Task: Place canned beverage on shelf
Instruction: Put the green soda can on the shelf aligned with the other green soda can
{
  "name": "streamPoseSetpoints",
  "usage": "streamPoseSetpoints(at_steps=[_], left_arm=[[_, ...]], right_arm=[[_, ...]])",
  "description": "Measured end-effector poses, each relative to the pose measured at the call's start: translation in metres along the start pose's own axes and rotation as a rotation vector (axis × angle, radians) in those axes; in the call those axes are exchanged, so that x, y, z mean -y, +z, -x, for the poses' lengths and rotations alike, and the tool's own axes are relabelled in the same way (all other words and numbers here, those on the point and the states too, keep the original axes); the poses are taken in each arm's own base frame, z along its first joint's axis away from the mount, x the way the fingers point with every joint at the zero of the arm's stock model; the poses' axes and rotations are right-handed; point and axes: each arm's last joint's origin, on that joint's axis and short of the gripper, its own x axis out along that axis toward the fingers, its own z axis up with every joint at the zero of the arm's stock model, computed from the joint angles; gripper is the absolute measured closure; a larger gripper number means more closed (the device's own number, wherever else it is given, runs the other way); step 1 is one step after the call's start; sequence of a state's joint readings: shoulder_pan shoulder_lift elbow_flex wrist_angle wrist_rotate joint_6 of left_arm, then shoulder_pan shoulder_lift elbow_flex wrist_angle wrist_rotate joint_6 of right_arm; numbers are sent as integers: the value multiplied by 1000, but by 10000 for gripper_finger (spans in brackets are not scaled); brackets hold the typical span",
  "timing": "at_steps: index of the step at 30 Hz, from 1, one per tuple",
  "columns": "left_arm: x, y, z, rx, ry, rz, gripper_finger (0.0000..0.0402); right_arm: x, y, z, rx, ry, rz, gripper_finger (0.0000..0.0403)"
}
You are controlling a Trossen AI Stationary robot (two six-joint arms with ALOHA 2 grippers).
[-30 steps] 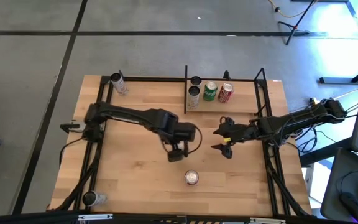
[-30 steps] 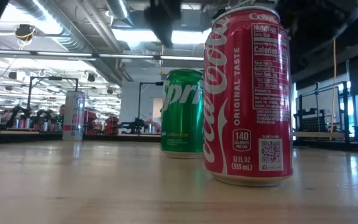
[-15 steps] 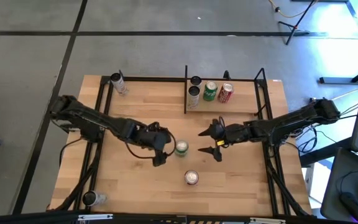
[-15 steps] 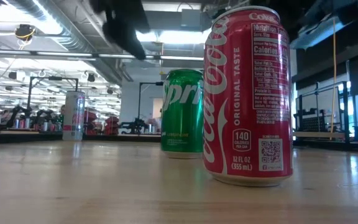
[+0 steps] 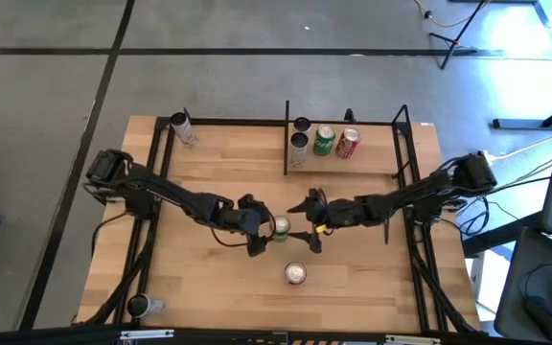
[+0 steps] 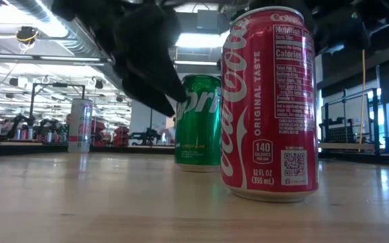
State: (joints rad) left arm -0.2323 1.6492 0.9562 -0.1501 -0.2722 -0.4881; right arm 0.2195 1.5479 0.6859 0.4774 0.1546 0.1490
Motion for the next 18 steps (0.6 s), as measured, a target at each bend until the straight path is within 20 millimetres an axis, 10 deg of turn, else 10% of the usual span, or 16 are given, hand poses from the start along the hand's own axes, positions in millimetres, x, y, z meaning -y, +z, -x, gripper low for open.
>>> streamPoseSetpoints(at_steps=[18], left_arm=[[0,6,-8,32,-63,-29,37]], right_arm=[[1,-2,-51,-61,-13,0,77]])
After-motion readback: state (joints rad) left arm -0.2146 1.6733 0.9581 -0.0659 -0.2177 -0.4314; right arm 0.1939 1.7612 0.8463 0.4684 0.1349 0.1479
